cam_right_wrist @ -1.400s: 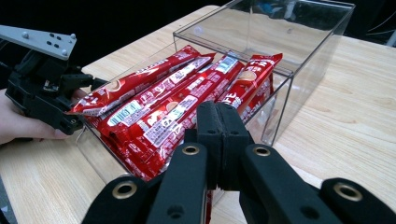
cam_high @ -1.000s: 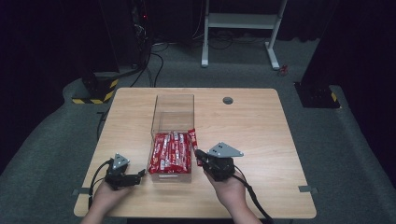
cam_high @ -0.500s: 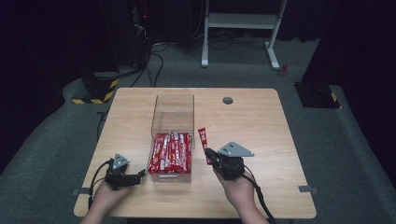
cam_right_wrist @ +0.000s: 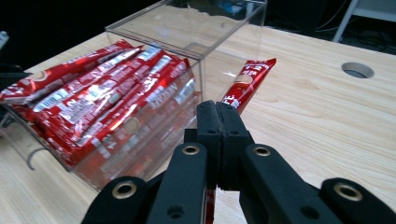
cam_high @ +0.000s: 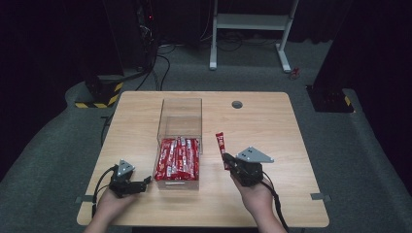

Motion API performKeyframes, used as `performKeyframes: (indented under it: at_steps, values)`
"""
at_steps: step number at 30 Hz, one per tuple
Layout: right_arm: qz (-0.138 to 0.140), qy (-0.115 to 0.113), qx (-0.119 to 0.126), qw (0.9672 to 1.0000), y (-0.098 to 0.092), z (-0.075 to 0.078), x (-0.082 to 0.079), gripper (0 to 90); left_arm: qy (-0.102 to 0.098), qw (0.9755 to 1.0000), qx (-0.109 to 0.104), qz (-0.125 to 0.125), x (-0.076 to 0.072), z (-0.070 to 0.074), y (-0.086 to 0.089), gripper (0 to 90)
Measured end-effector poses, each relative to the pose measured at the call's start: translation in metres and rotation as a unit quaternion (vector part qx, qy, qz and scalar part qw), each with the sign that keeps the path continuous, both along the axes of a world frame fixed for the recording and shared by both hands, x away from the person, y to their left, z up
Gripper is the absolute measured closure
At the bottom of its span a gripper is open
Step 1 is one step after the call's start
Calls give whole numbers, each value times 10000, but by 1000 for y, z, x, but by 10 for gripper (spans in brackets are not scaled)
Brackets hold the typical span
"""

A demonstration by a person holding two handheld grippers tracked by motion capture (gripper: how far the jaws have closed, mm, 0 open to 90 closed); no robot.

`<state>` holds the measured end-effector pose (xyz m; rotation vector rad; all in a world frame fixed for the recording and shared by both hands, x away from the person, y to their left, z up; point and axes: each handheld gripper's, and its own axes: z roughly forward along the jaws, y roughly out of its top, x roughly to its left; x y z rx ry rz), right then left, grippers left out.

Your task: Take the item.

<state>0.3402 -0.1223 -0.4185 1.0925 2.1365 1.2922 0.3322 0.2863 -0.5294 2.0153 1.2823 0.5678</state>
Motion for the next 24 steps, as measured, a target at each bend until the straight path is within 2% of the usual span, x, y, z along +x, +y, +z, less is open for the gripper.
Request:
performKeyframes:
  at_steps: [10,11,24]
  values:
    - [-231,3,-79,9997,-21,-5,4,899,-5,10000,0,4,0,0,0,151]
    - [-316,25,-90,9995,-26,-6,5,899,-6,10000,-3,6,0,0,0,151]
    - [-641,138,-213,9976,-50,-15,20,900,-5,10000,0,5,0,0,0,151]
